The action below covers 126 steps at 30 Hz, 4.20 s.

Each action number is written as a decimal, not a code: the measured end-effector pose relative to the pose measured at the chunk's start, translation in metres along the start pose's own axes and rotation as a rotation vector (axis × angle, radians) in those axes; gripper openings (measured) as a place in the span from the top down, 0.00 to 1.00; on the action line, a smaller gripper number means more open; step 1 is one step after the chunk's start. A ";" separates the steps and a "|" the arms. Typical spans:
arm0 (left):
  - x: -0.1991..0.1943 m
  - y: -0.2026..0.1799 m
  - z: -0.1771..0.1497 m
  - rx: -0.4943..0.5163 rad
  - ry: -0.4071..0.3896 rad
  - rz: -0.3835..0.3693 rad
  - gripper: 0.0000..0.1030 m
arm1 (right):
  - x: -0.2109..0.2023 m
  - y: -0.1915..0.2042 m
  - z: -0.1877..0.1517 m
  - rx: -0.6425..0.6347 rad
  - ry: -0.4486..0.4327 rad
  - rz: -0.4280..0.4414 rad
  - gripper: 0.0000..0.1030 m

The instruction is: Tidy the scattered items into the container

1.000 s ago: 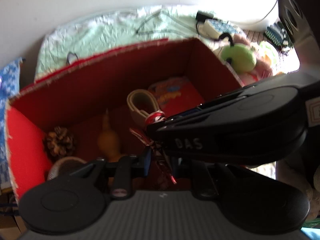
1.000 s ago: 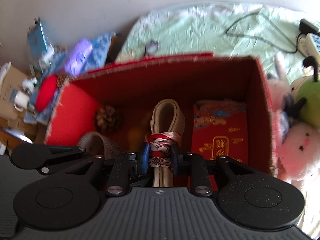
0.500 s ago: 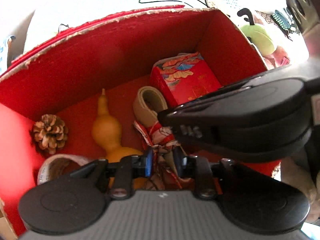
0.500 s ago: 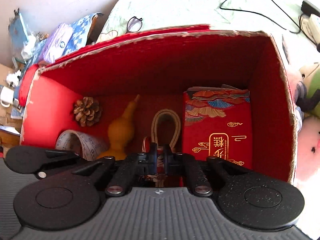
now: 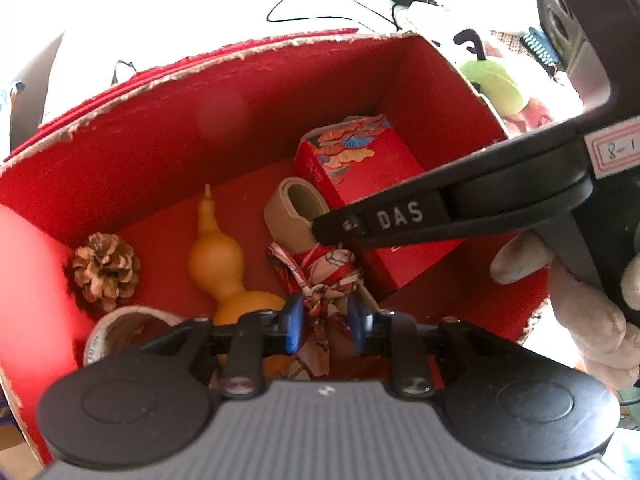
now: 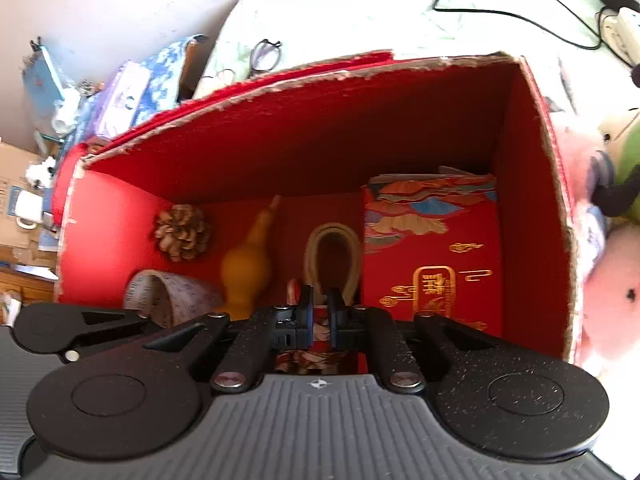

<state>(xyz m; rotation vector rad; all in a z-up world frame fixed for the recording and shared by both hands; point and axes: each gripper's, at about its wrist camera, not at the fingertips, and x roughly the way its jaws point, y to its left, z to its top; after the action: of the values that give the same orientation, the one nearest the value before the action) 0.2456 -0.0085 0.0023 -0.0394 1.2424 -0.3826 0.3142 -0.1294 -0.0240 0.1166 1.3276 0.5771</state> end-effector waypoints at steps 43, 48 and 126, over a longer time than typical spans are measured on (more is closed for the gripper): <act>-0.034 0.017 -0.016 -0.233 -0.218 0.382 0.32 | -0.061 0.000 -0.035 0.049 -0.244 -0.144 0.77; -0.046 0.005 -0.022 -0.268 -0.261 0.474 0.24 | -0.066 0.007 -0.044 0.017 -0.252 -0.155 0.69; -0.091 0.006 -0.097 -0.451 -0.256 0.552 0.01 | -0.088 0.067 -0.120 0.083 -0.373 -0.378 0.19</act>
<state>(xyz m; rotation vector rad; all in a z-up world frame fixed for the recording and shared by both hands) 0.1328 0.0418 0.0516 -0.1239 1.0135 0.3753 0.1686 -0.1414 0.0497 0.0358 0.9755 0.1670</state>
